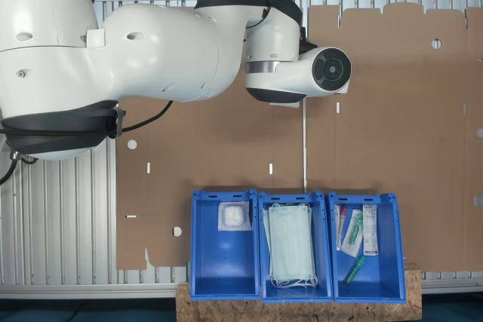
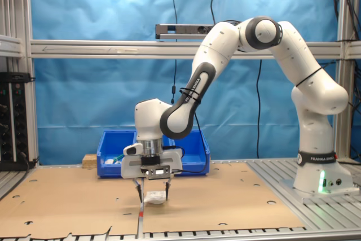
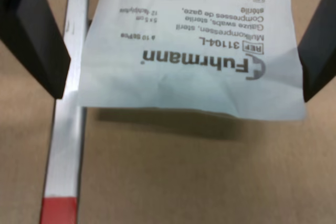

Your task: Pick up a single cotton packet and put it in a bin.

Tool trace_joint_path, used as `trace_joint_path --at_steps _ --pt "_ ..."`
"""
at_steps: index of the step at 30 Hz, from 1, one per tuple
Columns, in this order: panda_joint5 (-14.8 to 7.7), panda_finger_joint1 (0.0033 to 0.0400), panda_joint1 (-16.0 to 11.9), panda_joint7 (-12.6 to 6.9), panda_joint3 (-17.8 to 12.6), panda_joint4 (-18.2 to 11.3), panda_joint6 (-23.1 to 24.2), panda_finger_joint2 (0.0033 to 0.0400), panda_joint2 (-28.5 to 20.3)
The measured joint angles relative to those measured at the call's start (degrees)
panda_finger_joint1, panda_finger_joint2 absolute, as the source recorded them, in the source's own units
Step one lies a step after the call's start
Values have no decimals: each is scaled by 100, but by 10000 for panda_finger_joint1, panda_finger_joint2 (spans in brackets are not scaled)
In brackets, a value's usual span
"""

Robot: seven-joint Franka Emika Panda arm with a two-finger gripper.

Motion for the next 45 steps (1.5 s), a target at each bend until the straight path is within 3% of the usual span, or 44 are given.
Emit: trace_joint_path --at_steps 45 --pt "0 400 -120 0 -44 0 2 400 0"
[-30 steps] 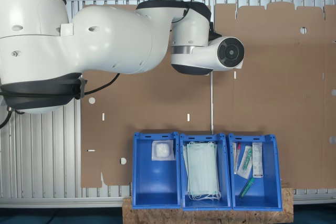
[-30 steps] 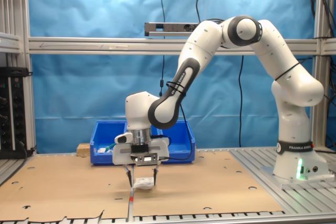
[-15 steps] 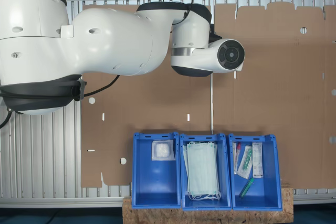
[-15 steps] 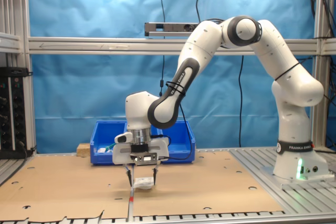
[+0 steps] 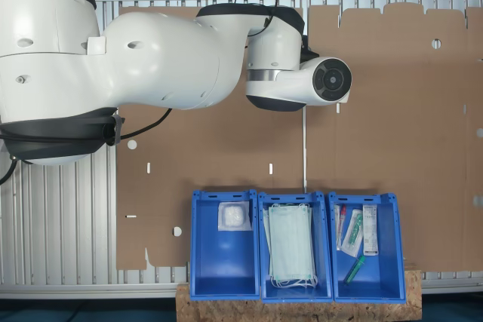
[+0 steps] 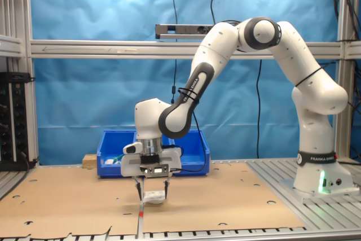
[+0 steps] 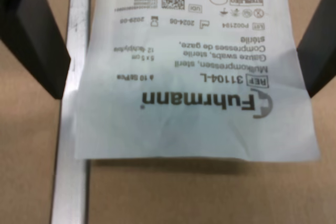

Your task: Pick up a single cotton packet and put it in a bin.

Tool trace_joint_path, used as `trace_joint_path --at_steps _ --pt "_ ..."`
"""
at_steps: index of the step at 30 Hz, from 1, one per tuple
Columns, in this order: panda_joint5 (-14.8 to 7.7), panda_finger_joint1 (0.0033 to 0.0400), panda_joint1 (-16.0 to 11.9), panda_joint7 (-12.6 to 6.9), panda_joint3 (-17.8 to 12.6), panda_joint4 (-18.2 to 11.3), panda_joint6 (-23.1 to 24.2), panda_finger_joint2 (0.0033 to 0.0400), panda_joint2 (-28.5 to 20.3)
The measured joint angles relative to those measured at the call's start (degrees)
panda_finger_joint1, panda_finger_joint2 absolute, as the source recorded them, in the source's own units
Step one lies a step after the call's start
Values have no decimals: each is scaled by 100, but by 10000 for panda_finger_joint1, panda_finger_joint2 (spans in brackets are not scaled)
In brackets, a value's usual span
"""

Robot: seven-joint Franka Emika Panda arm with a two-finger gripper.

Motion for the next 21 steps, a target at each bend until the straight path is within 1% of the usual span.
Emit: trace_joint_path --at_steps 8,21 --pt "0 400 0 0 -59 0 0 400 0" --pt "0 400 0 0 -59 0 0 400 0"
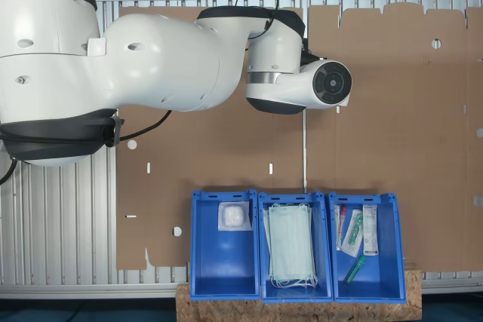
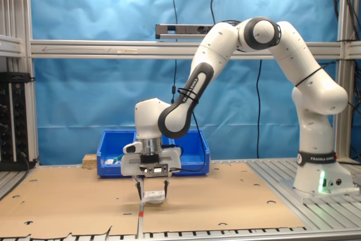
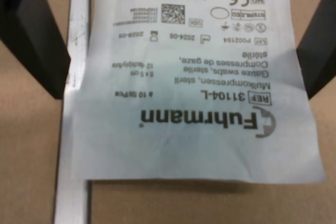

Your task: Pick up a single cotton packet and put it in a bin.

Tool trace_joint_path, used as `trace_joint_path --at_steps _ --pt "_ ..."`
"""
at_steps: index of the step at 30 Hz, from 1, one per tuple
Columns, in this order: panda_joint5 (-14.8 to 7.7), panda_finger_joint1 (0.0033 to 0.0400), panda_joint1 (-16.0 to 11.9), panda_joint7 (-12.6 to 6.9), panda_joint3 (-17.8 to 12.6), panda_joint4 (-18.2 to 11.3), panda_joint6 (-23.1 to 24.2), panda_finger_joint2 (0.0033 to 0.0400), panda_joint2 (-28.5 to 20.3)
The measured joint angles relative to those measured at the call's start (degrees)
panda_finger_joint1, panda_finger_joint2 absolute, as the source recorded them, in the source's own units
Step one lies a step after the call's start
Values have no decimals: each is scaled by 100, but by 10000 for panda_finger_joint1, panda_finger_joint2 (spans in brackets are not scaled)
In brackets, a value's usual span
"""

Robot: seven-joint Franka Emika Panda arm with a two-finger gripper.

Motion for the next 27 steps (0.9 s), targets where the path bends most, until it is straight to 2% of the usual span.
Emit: trace_joint_path --at_steps 21,22,26,27 --pt "0 400 0 0 0 0 0 400 0" --pt "0 290 0 0 0 0 0 290 0" --pt "0 290 0 0 0 0 0 290 0" --pt "0 205 0 0 0 0 0 205 0"
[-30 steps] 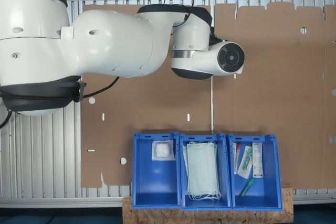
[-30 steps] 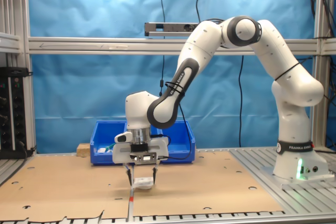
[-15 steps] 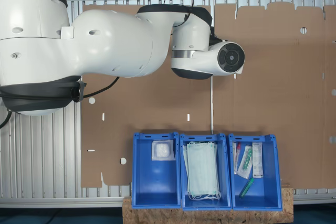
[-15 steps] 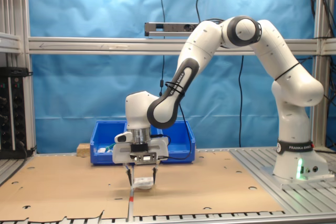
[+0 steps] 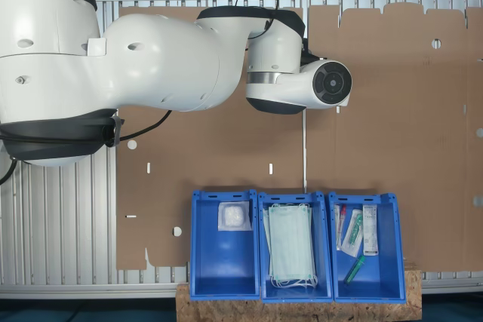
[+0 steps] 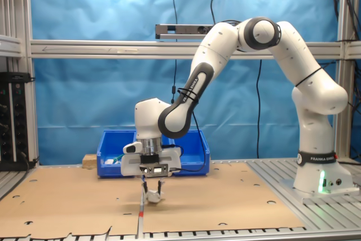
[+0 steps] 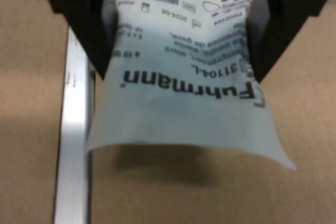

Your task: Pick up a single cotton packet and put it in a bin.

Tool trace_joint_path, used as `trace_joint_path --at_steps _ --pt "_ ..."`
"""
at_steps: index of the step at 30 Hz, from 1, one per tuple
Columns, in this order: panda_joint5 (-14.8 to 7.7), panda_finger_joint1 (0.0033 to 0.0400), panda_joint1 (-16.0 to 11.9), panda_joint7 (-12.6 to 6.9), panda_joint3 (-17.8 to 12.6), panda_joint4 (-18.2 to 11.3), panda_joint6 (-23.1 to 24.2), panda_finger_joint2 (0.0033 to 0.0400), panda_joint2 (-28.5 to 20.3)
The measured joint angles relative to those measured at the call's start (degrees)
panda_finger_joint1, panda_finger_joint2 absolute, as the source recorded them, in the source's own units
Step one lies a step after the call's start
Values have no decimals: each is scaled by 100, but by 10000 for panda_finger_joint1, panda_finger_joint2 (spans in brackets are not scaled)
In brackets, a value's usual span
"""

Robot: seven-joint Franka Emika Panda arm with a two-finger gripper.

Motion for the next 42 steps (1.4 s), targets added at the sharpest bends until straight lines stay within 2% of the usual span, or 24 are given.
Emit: trace_joint_path --at_steps 5,6,14,15,42 --pt "0 205 0 0 0 0 0 205 0" --pt "0 126 0 0 0 0 0 126 0" --pt "0 126 0 0 0 1 0 126 -1" --pt "0 56 0 0 0 1 0 56 -1" --pt "0 58 0 0 0 0 -30 58 -31"
